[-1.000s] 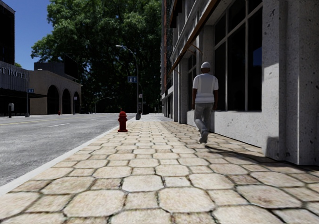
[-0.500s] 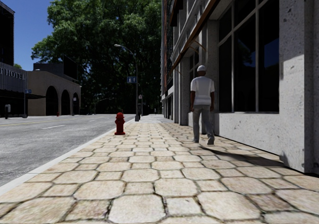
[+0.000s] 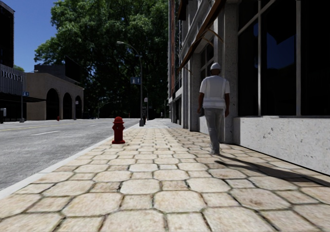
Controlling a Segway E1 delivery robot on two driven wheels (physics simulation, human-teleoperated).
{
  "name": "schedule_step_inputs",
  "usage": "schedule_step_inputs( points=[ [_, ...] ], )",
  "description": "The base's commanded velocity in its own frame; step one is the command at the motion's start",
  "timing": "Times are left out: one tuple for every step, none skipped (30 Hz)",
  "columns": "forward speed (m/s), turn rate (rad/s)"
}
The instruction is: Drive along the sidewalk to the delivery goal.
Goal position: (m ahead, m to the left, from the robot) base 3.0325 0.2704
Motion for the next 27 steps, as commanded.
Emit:
schedule_step_inputs(
  points=[
    [2.0,0.28],
    [2.0,0.29],
    [2.0,0.29],
    [2.0,0.29],
    [2.0,0.29],
    [2.0,0.29],
    [2.0,0.29],
    [2.0,0.29],
    [2.0,0.29],
    [2.0,0.29],
    [2.0,0.29],
    [2.0,0.29],
    [2.0,0.0],
    [2.0,0.0],
    [2.0,0.0],
    [2.0,0.0],
    [2.0,0.0],
    [2.0,0.0],
    [2.0,0.0],
    [2.0,0.0],
    [2.0,0.0],
    [2.0,0.0],
    [2.0,0.0],
    [2.0,0.0],
    [1.95,0.0],
    [1.95,0.0],
    [1.64,0.0]
  ],
)
